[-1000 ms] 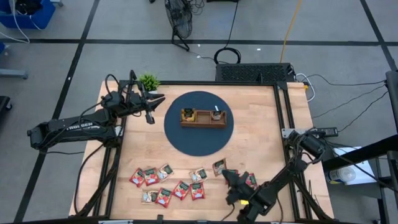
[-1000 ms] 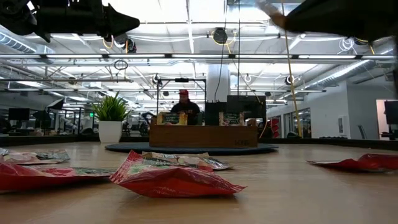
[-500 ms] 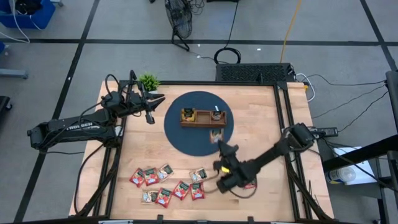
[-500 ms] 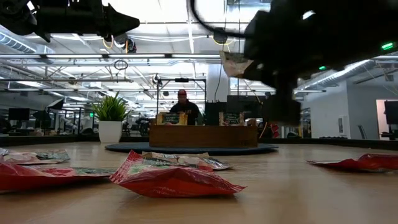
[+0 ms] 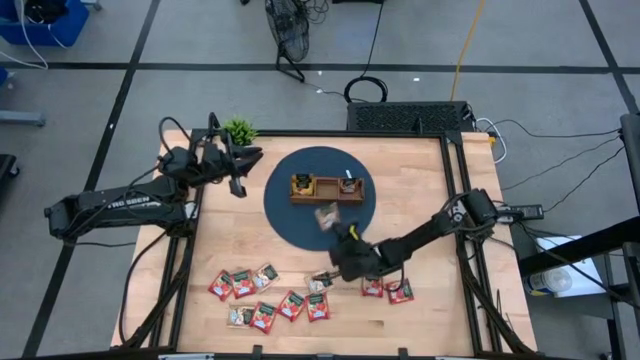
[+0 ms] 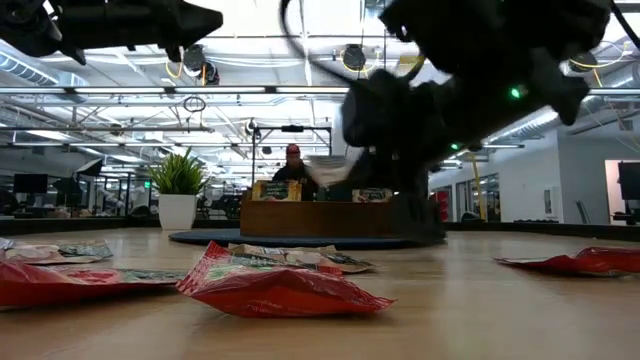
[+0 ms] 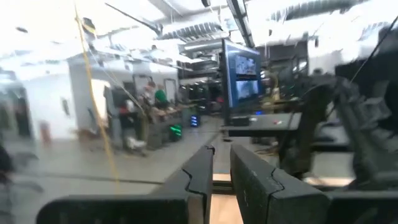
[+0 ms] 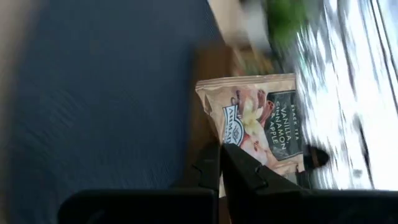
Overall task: Pick & Place Tea
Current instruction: Put the brown tea bag into the right section of the wooden organizer
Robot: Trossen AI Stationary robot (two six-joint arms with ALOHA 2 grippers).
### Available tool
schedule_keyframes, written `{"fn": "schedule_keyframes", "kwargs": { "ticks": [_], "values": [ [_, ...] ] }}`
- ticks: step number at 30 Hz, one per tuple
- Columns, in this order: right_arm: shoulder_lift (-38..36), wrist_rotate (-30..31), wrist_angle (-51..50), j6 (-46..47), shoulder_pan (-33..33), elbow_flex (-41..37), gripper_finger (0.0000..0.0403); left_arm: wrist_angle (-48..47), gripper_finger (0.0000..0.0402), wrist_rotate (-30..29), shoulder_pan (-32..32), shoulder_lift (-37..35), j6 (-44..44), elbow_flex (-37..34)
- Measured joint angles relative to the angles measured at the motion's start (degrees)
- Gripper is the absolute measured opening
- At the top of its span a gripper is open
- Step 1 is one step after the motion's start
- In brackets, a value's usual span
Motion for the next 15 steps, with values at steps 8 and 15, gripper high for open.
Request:
{"fn": "schedule_keyframes", "kwargs": {
  "ticks": [8,15],
  "values": [
    [0.0,-5.1,40.1,-49.4,-0.1,-4.2,0.0000,-1.2,0.0063,0.4,-0.9,0.1,-21.3,0.0],
    [-0.1,-5.2,56.3,-65.7,-2.8,-4.2,0.0000,-6.0,0.0062,-0.1,-0.9,0.1,-24.5,0.0]
  ]
}}
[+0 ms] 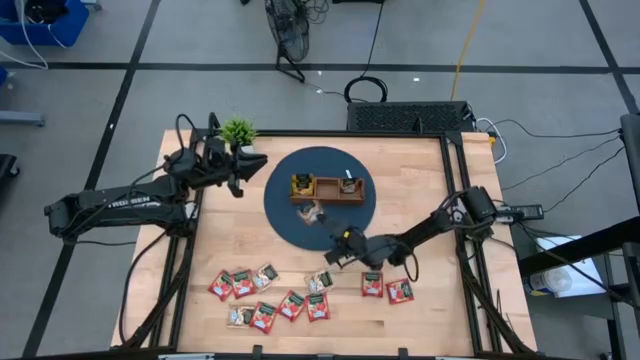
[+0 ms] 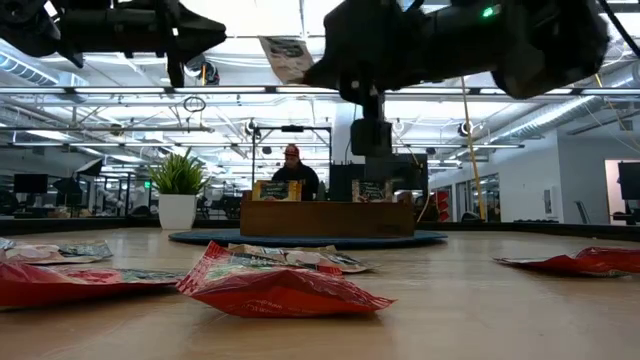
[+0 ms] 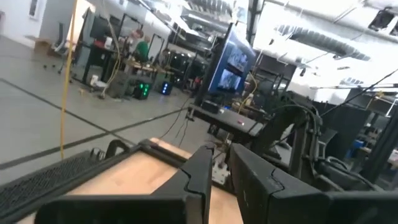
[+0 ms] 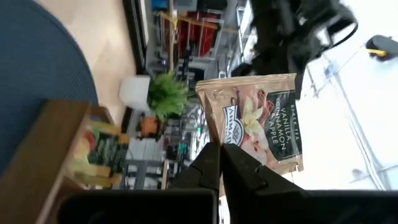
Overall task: Pick & Place Tea
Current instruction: Put the brown tea bag into the right section of the wooden organizer
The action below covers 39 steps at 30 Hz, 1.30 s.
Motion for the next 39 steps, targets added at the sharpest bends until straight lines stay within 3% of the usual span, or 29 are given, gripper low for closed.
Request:
{"fn": "schedule_keyframes", "kwargs": {
  "ticks": [6,9,12,15,19,23,30,39],
  "values": [
    [0.0,-3.6,-0.2,1.8,-4.3,0.0,0.0000,-3.3,0.0063,2.6,-2.6,3.1,3.2,0.0],
    [0.0,-6.4,0.3,2.3,-6.4,0.0,0.0000,0.3,0.0071,-1.1,-6.5,7.4,6.8,0.0],
    [0.0,-8.7,0.2,3.8,-8.1,0.0,0.0000,5.5,0.0105,-5.1,-9.7,12.0,9.1,0.0],
    [0.0,-9.0,0.1,5.8,-9.4,0.0,0.0000,6.0,0.0154,-5.5,-11.1,14.7,9.2,2.0],
    [0.0,-9.6,0.3,6.0,-10.6,0.0,0.0000,-1.6,0.0208,-5.8,-11.2,17.3,4.5,7.1],
    [0.0,-10.6,1.1,5.8,-11.6,0.0,0.0000,-9.0,0.0231,-6.4,-11.4,20.2,4.6,11.9],
    [0.0,-10.1,6.0,4.3,-12.6,0.0,0.0000,-8.9,0.0226,-9.7,-11.7,23.2,8.8,14.4],
    [0.0,-10.2,9.1,3.1,-12.1,0.0,0.0000,-7.5,0.0182,-13.7,-10.9,23.3,9.9,14.4]
  ]
}}
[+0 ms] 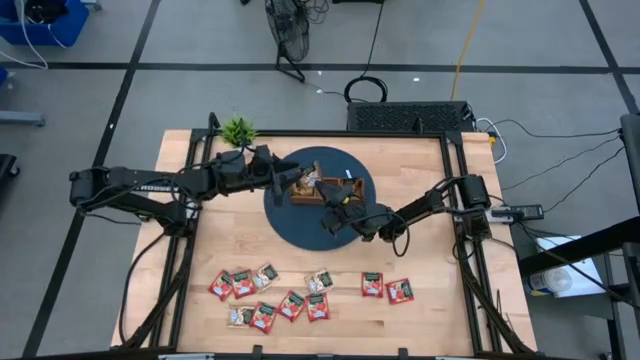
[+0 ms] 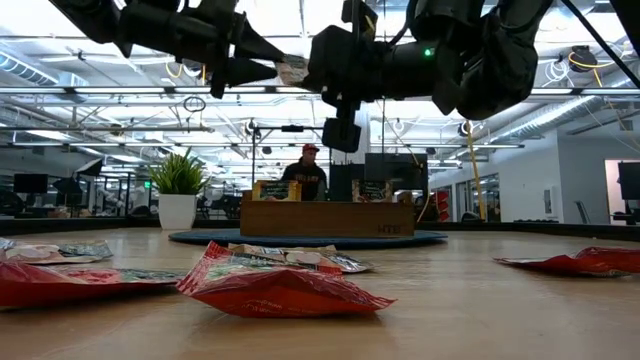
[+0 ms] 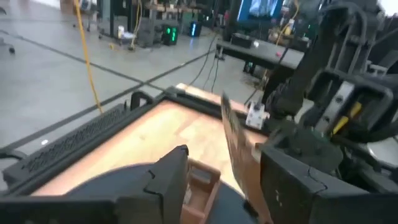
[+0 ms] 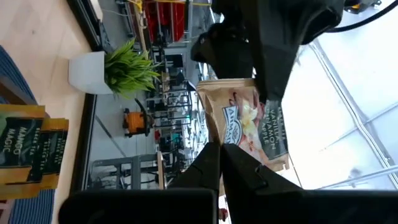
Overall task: Pick & Place Tea
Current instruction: Put the brown tea bag into the right section of the wooden organizer
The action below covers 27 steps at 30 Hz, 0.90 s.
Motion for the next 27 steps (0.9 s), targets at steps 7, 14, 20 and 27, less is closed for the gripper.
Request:
{"fn": "schedule_keyframes", "kwargs": {
  "ticks": [7,14,20,27],
  "values": [
    [0.0,-0.6,-0.2,0.2,0.0,0.0,0.0000,1.3,0.0106,2.1,0.2,0.1,0.8,0.0],
    [0.0,-1.3,-0.4,2.7,0.1,0.0,0.0000,5.1,0.0008,9.8,-0.2,5.4,7.0,0.0],
    [-0.1,-1.4,-2.4,20.3,1.8,0.2,0.0010,4.9,0.0004,7.8,-0.4,2.7,14.0,-0.1],
    [-1.0,-3.6,-21.2,48.6,4.0,0.1,0.0002,-2.7,0.0002,1.2,-0.3,-3.6,23.4,0.0]
  ]
}}
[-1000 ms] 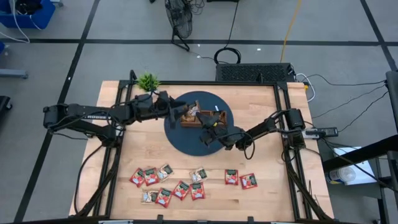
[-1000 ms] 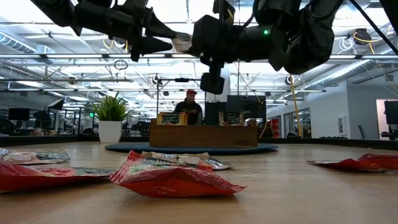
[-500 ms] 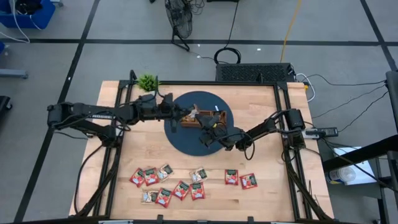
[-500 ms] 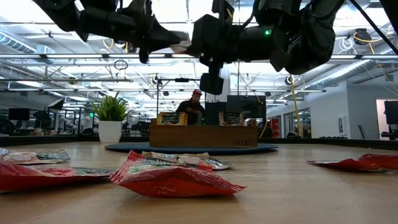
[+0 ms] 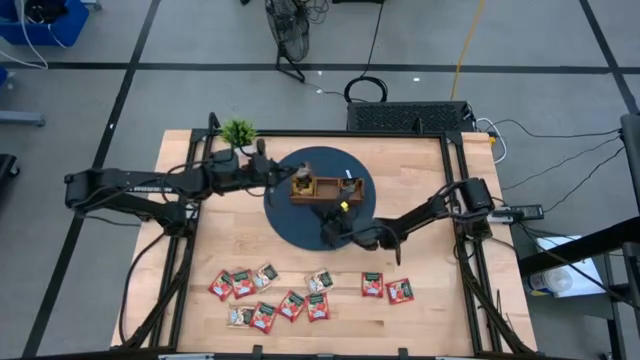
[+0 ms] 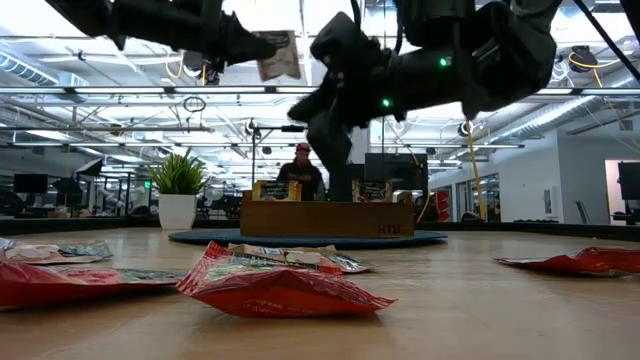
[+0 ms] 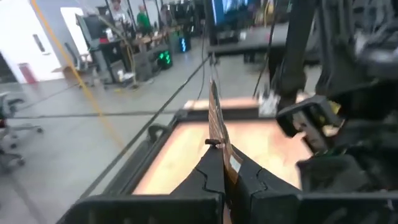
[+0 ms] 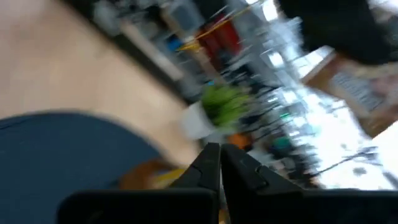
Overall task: Pick & Place Tea
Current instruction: Put the brown tea bag into the right section of the wooden organizer
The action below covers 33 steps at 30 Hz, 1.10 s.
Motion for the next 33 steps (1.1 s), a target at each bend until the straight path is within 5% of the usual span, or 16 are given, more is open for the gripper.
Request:
{"fn": "schedule_keyframes", "kwargs": {
  "ticks": [5,11,18,23,30,33],
  "values": [
    [-9.7,-1.2,-26.6,11.2,0.2,1.5,0.0000,-7.1,0.0002,-0.3,-0.5,0.2,0.0,0.0],
    [-23.6,-2.0,-58.8,14.9,-0.8,11.8,0.0000,0.1,0.0001,-0.2,-3.4,6.8,-0.4,0.0],
    [-26.4,-19.4,-94.3,31.4,-6.6,32.4,0.0000,4.9,0.0001,2.4,-5.7,15.3,-3.9,3.4],
    [-24.8,-23.6,-102.7,34.9,-8.9,38.0,0.0028,2.7,0.0001,3.3,-7.5,21.7,-4.1,9.4],
    [-24.8,-36.6,-108.9,46.1,-8.4,38.0,0.0140,1.1,0.0001,3.3,-9.4,29.0,-3.7,15.1],
    [-24.7,-37.1,-111.5,48.3,-8.4,38.0,0.0183,0.9,0.0001,3.4,-10.1,31.2,-2.8,16.6]
  ]
}}
